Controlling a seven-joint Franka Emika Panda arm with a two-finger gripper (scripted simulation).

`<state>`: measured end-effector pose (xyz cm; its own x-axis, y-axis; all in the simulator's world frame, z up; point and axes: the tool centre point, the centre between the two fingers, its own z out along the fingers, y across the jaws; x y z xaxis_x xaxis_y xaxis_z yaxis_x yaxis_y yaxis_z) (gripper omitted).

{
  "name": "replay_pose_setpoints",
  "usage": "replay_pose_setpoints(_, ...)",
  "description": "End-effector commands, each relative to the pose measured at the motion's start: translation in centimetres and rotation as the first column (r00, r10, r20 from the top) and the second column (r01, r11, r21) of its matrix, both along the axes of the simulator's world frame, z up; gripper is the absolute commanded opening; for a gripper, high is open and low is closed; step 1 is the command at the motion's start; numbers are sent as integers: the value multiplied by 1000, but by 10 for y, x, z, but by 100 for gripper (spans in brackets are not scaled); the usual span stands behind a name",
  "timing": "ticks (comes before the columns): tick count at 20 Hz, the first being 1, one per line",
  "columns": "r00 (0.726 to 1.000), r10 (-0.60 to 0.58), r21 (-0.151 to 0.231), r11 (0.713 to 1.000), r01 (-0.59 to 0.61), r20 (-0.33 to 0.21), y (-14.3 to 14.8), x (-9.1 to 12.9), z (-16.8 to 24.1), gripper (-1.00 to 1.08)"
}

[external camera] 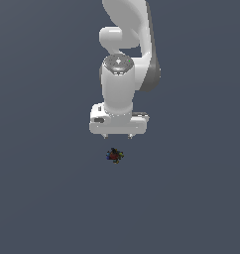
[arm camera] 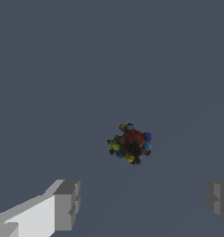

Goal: Pick up the object and move it to a goal position.

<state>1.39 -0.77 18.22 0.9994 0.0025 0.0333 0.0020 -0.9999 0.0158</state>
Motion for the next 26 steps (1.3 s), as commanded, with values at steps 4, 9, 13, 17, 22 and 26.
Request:
replay_pose_setpoints(4, 1000, 8, 2, 1000, -8, 9, 2, 2, 4, 100)
replay_pose_setpoints(9, 998, 40, 9, 999, -41, 52, 13, 14, 21, 100)
replay_pose_setpoints(13, 997, 43, 11, 999, -44, 60, 16, 16, 24, 100)
replay_pose_setpoints(17, 997, 54, 9, 998, -55, 56, 14, 15, 22, 100)
replay_pose_setpoints(22, 994, 98, 3, 995, -98, 52, 13, 15, 17, 100)
replay_pose_setpoints(26, 987, 156, -3, 988, -156, 45, 11, 15, 9, 100)
